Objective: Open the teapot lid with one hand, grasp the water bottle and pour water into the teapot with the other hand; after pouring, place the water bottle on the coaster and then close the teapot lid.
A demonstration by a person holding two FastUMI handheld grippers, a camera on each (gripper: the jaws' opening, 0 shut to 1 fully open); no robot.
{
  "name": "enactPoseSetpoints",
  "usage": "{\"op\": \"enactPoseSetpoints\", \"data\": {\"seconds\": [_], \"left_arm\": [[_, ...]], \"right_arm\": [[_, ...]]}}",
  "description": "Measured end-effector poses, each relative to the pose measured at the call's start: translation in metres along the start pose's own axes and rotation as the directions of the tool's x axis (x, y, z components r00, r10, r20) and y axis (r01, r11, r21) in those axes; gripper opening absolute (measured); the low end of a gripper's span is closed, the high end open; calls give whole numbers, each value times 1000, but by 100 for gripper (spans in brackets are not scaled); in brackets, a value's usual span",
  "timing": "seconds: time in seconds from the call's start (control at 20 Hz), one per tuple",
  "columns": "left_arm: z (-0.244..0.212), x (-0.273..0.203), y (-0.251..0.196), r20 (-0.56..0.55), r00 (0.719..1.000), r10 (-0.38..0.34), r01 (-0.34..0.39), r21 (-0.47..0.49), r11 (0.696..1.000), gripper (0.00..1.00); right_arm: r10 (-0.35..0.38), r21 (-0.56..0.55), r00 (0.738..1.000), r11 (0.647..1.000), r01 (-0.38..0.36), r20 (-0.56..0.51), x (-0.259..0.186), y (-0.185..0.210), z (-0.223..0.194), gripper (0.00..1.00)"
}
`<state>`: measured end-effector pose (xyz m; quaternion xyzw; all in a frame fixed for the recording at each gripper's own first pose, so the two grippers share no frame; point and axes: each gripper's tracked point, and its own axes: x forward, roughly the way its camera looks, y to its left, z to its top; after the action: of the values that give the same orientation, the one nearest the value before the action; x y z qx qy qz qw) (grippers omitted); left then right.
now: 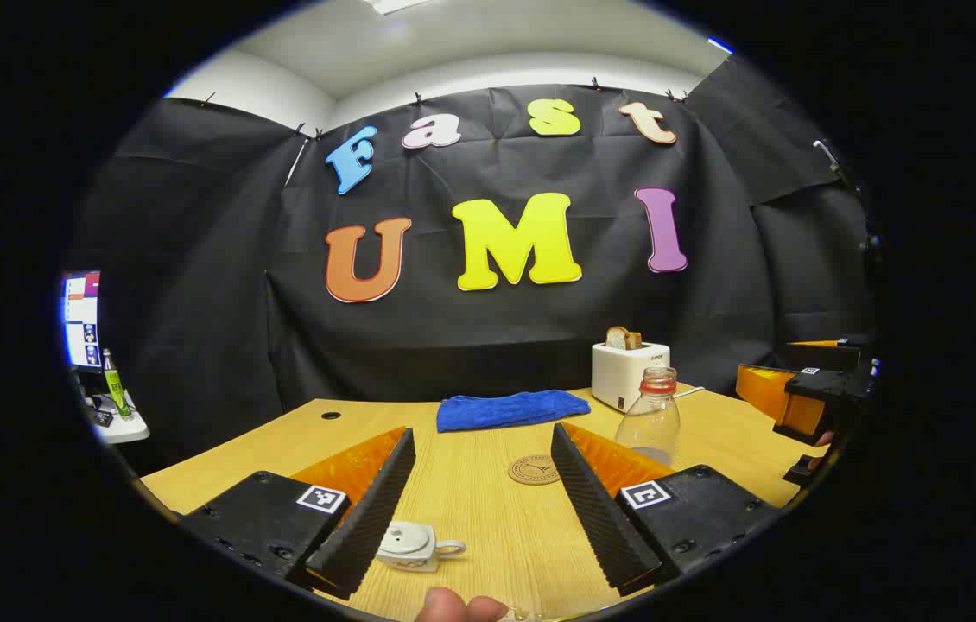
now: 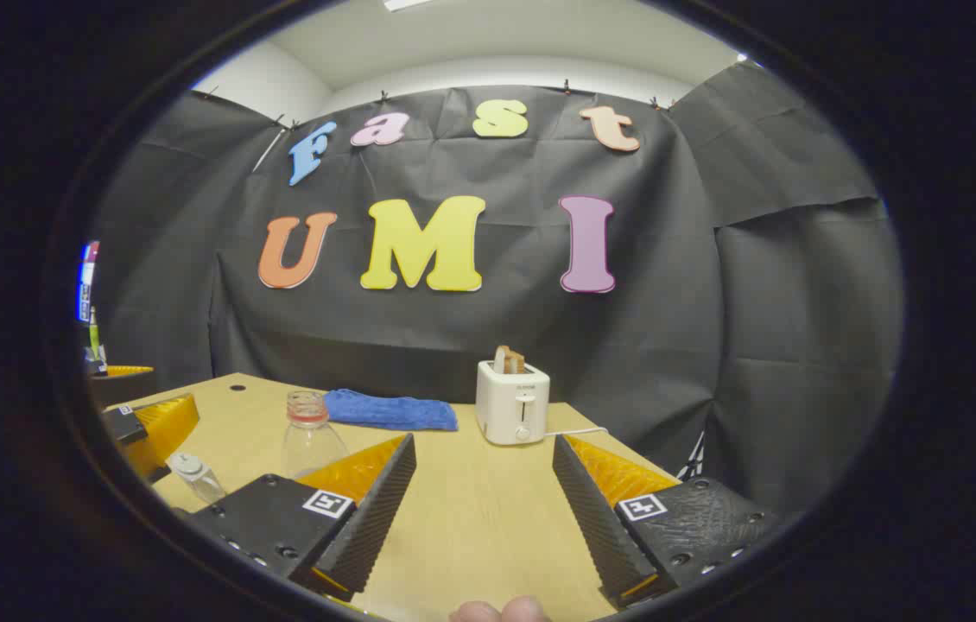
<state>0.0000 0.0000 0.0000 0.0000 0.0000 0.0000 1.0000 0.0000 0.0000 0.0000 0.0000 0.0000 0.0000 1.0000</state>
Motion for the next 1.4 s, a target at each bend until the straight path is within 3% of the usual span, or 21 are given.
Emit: {"op": "enactPoseSetpoints", "data": {"seconds": [0.4, 1.0, 1.4], "left_arm": [[5, -2, 6, 17, 1000, 6, -6, 6, 1000, 99], [0, -4, 23, 0, 1000, 21, -21, -22, 1000, 99], [-24, -18, 53, -30, 998, 47, -49, -47, 998, 99]], "right_arm": [[1, 1, 1000, 1000, -1, -3, 2, 4, 2, 99], [3, -2, 1000, 1000, -3, 5, 0, 6, 3, 96], [28, 21, 1000, 999, -28, 3, -7, 4, -7, 95]]}}
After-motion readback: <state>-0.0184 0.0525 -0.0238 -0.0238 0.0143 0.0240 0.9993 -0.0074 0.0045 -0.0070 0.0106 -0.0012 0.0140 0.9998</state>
